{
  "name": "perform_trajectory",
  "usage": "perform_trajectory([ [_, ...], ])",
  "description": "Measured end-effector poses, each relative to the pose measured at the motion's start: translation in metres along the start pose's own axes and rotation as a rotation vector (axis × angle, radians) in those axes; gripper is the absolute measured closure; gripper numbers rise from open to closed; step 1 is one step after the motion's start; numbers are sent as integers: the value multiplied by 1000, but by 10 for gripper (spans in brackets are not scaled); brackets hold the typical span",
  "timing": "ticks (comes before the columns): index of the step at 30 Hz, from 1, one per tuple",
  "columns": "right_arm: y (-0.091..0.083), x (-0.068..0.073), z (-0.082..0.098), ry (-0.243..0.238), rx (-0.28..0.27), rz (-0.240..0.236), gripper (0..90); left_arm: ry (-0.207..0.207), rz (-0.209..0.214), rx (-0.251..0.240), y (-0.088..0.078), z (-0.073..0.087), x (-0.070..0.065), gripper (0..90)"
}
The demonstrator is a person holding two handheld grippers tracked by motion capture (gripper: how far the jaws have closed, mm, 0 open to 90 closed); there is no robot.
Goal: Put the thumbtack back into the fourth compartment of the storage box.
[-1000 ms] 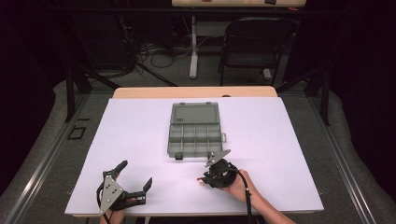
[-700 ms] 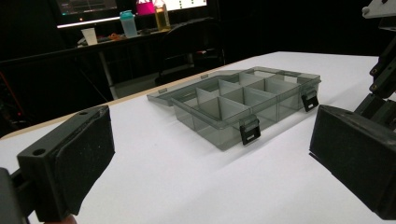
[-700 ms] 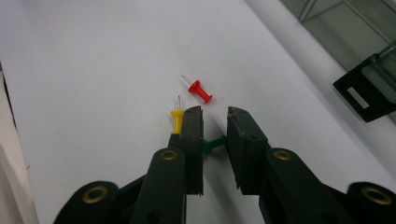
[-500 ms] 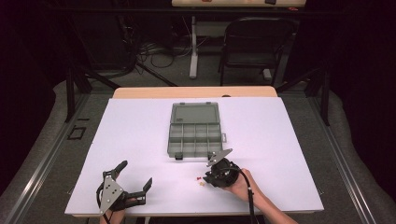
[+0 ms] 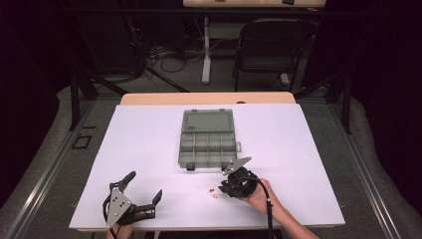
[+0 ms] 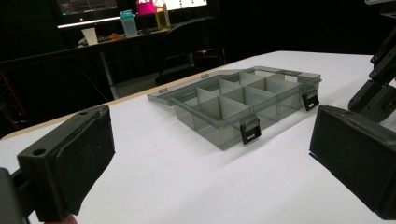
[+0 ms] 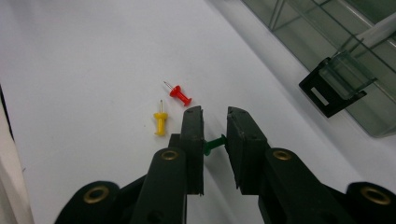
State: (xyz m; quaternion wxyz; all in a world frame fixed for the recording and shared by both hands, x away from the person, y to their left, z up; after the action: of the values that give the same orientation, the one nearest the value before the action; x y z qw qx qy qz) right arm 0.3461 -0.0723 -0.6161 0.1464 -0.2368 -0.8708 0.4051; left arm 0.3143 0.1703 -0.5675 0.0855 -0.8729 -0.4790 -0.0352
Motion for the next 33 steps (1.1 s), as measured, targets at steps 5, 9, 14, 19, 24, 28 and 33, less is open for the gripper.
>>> perform_trajectory([
  [5,-3,-2,-2,3,-8,11,769,-1,-1,1,0,0,0,0],
  [9,-5,-4,-3,7,-14,18,770,-2,-2,3,1,1,0,0],
  [14,-9,-8,-5,11,-22,27,770,-1,-2,3,1,1,0,0],
  [19,-13,-12,-5,26,-28,38,770,0,-1,4,1,1,0,0],
  [24,-18,-19,-5,32,-36,54,770,-1,-2,4,2,1,0,0],
  [28,-23,-24,-8,42,-44,70,770,-1,-1,5,2,1,0,0],
  [33,-28,-32,-15,40,-62,85,770,-1,1,6,2,1,0,0],
])
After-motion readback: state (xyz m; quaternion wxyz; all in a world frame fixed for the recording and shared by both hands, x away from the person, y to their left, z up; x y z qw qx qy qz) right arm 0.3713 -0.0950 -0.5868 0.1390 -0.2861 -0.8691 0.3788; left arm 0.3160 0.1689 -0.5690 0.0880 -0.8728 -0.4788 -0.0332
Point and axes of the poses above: each handheld gripper's, and its own axes: y roughly forward along the jaws, z roughly out of its underside, x roughly to its left, the point moved 10 cm from there along y, roughly forward along the jaws
